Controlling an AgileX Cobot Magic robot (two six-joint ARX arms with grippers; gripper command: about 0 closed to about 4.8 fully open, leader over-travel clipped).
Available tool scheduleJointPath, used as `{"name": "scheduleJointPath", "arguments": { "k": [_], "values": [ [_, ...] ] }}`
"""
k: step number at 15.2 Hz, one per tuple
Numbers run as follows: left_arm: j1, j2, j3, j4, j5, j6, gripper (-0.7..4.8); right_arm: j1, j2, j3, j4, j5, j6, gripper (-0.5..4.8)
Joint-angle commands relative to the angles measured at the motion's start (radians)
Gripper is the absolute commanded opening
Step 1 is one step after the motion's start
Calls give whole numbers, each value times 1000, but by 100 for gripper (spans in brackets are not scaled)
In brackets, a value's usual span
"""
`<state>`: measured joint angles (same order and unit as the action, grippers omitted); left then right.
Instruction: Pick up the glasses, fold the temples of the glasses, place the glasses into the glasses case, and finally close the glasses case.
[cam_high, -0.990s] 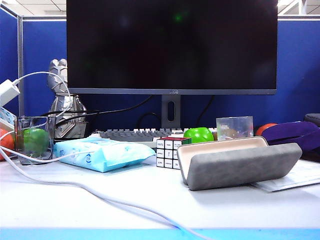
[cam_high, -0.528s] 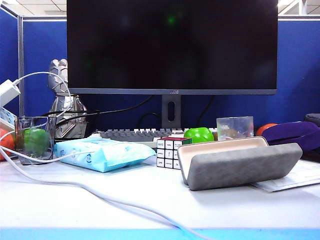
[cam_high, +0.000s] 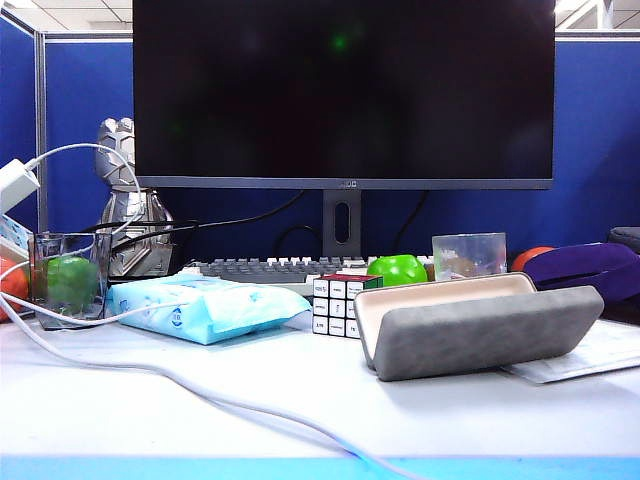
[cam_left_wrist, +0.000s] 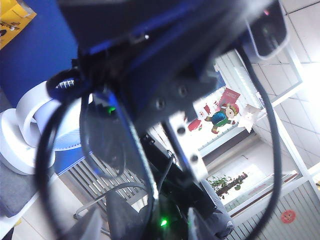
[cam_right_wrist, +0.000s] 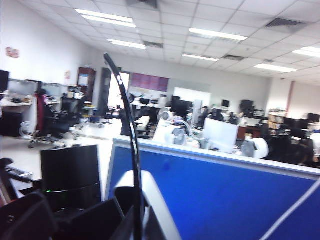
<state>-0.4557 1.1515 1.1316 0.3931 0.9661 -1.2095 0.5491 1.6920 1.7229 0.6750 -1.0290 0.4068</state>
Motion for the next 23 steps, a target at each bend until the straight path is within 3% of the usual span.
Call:
{"name": "scheduleJointPath", "arguments": {
  "k": [1, 4, 6, 7, 14, 15, 16, 17, 23],
  "values": [
    [0, -3, 3, 13, 3, -3, 237, 15, 10, 3, 5, 6, 1, -1],
    [0, 4, 3, 11, 3, -3, 236, 15, 13, 3, 5, 6, 0, -1],
    [0, 10, 3, 11, 3, -3, 111, 15, 13, 3, 4, 5, 0, -1],
    [0, 13, 3, 9, 3, -3, 77, 15, 13, 3, 3, 5, 0, -1],
    [0, 14, 3, 5, 3, -3, -6, 15, 13, 3, 3, 6, 9, -1],
    [0, 14, 3, 6, 3, -3, -6, 14, 13, 3, 3, 6, 9, 90],
    [0, 14, 3, 6, 3, -3, -6, 14, 12, 3, -3, 6, 17, 255],
    [0, 14, 3, 6, 3, -2, -6, 13, 11, 3, -17, 5, 16, 283],
    [2, 14, 3, 10, -13, 39, -6, -46, -19, 3, -33, -3, 34, 284]
  ]
}}
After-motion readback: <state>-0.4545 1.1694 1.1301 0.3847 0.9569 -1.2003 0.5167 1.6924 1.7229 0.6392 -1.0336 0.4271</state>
